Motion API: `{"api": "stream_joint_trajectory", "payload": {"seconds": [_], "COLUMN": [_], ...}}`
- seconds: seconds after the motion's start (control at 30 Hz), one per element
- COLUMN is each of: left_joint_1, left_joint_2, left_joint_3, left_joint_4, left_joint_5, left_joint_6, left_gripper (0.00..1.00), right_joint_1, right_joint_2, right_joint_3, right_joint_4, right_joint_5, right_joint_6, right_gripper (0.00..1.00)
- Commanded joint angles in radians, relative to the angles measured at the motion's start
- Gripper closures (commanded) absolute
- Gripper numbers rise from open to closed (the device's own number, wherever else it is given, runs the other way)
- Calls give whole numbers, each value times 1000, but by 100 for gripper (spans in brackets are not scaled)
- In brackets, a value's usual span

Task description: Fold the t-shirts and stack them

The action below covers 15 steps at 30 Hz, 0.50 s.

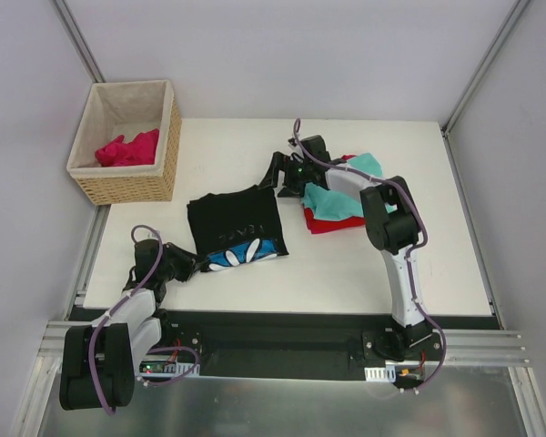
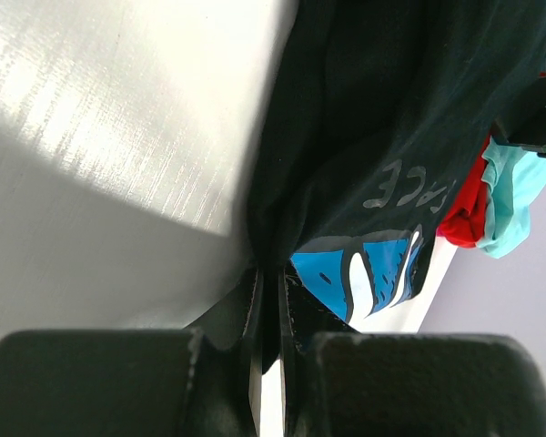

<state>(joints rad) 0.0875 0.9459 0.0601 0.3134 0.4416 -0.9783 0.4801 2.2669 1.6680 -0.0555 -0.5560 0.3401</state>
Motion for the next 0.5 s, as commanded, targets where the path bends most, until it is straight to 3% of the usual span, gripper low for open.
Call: {"api": "stream_joint_trajectory", "payload": {"seconds": [0.0,0.37,0.47], "left_joint_1": [18,44,54], "left_joint_2": [5,11,10], "left_joint_3": [0,-6,-8], "left_joint_4": [-89,-88,-88], "left_joint_5": [-11,8,14], "left_joint_6": [38,43,44], "left_gripper": [100,100,100], "right_joint_1": [14,55,66], "right_joint_2": [29,63,68], "right_joint_3": [30,19,21], "right_joint_4": [-1,23,25], "right_joint_5": [-10,-10,-7], "right_joint_6": [10,28,30], "right_gripper": [3,1,8]}}
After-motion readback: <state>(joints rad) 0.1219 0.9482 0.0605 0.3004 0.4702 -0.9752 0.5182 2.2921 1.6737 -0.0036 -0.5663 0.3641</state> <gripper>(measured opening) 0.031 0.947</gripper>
